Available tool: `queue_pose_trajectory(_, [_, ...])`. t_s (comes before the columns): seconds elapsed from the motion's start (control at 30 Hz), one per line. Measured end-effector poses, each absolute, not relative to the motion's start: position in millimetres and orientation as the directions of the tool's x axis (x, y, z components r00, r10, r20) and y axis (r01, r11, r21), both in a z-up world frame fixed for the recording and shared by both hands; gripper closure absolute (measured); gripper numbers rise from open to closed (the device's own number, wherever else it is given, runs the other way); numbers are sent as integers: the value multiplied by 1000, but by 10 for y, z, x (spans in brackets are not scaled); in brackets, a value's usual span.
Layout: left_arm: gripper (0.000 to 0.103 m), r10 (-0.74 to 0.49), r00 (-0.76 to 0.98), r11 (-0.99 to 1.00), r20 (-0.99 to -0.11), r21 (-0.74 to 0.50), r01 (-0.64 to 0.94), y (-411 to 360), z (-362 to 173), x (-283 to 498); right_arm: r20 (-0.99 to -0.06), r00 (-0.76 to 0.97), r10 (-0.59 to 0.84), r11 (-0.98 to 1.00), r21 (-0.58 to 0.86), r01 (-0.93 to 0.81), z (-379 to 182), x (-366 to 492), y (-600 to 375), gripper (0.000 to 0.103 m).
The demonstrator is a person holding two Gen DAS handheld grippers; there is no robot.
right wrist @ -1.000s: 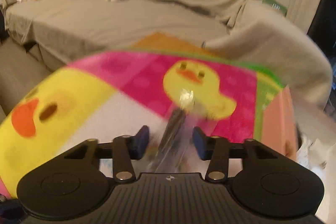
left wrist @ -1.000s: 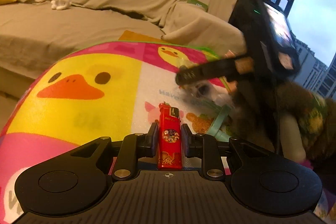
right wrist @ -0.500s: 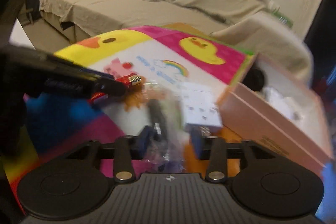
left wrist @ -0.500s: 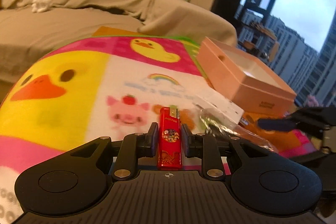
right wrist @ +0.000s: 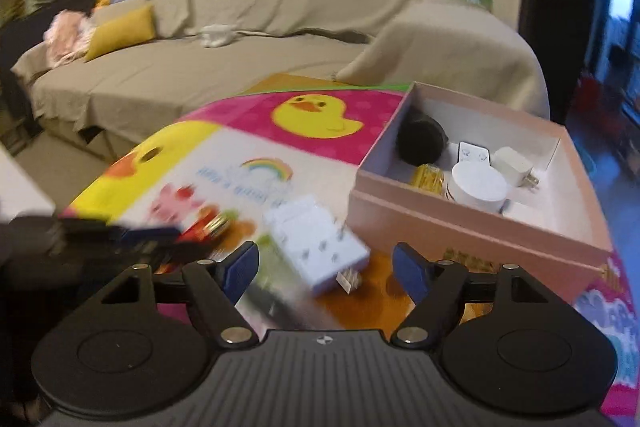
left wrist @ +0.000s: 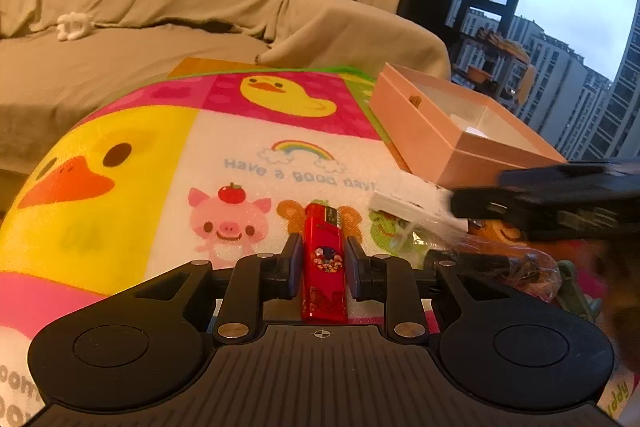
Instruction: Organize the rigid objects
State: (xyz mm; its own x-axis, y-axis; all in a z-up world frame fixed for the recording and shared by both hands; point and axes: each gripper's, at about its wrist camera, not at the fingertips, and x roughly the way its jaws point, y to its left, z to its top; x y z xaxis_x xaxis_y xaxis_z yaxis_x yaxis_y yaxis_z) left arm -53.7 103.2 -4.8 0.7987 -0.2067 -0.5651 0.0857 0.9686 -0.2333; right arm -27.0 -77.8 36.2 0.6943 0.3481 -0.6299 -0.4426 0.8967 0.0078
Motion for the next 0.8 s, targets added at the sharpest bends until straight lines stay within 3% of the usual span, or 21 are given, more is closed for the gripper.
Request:
queue_pose_trajectory(0.17, [77,-212,799,966,-563,-242,86,1046,-53,-538,-695,635,337,877,-14,-480,95,73,-524,28])
queue_pose_trajectory(0.3, [77,-220,798,963,-561,-254,87,1066,-55,-544,-705,613,358,845,-35,-534,56,4,-476,45])
queue_pose_trajectory(0.4, [77,-223,798,962,-560,-259,86,1070,-56,-546,-711,598,370,820,-53,-571,90,-136,-537,51])
queue_pose_trajectory(0.63, [77,-226,798,960,-559,-265,86,1083,-59,-548,-708,651,272,836,-161,-524,137,-248,-954,50])
queue_pose_trajectory(0.67, [77,-226,798,960,-558,-265,86,1081,-58,-547,-703,674,227,859,-181,-479,138,-213,-1048,48])
queue_pose_trajectory(0.7, [77,-226,798,960,-559,-265,86,1080,-59,-548,-706,680,196,875,-187,-446,138,-185,-1119,38])
queue_pose_trajectory(0.8, [77,-224,798,961,-559,-262,86,1080,-59,-548,-702,694,158,910,-169,-378,141,-196,-1286,35])
